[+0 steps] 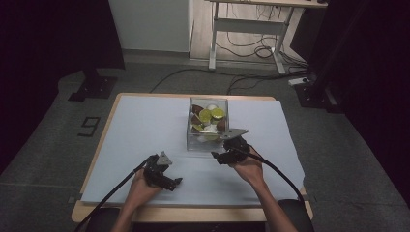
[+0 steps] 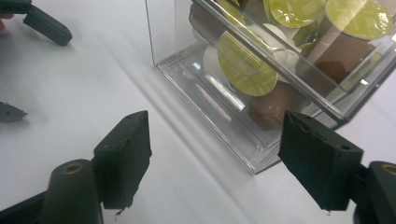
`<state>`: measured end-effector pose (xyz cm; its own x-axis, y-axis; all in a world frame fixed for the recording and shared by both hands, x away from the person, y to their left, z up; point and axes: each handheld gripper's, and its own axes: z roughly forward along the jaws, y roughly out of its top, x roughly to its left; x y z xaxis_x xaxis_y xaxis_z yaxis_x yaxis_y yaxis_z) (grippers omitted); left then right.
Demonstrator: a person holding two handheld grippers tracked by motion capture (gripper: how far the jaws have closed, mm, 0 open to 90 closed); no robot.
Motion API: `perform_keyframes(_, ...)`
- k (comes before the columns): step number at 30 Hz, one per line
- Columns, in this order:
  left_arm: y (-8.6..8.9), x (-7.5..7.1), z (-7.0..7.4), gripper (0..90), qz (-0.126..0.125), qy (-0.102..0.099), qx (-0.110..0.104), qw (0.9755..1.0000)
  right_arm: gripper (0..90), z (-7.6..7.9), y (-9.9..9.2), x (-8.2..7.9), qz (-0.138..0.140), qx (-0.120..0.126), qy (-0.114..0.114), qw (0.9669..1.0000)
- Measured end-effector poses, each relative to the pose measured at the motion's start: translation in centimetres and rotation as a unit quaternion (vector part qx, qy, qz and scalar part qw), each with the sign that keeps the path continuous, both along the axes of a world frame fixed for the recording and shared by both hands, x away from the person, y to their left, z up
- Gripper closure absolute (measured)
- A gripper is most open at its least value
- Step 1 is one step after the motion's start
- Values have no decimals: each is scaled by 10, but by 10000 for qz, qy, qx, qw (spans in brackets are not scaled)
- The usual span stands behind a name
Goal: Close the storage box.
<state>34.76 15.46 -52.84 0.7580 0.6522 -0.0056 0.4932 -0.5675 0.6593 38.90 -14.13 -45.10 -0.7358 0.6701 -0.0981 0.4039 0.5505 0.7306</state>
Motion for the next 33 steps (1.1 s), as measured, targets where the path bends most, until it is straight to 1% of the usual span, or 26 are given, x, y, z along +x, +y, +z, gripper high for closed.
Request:
perform_keyframes(6, 0, 0, 0, 0, -1, 0, -6, 10000, 188, 1, -6, -5, 43, -38, 54, 10000)
perform_keyframes(8, 0, 0, 0, 0, 1, 0, -6, 10000, 168, 0, -8, -8, 62, -50, 8, 10000)
perform_keyframes(10, 0, 0, 0, 0, -1, -1, -5, 10000, 144, 0, -8, -11, 13, -127, -72, 9999)
perform_keyframes(12, 0, 0, 0, 0, 0, 0, -8, 10000, 144, 0, -9, -13, 34, -187, -167, 9997)
perform_keyframes(17, 0, 0, 0, 0, 3, 0, -9, 10000, 138, 1, -12, -17, 75, -118, -92, 9999)
perform_keyframes(20, 0, 0, 0, 0, 0, 3, -8, 10000, 138, 2, -14, -18, 17, -110, -117, 9999)
perform_keyframes(23, 0, 0, 0, 0, 1, 5, -11, 10000, 136, 3, -17, -20, -29, -177, -161, 9997)
perform_keyframes(28, 0, 0, 0, 0, 1, 1, -6, 10000, 122, 3, -22, -22, -119, -167, -90, 9998)
perform_keyframes(33, 0, 0, 0, 0, 4, 0, -9, 10000, 103, 3, -30, -24, -199, -206, -96, 9995)
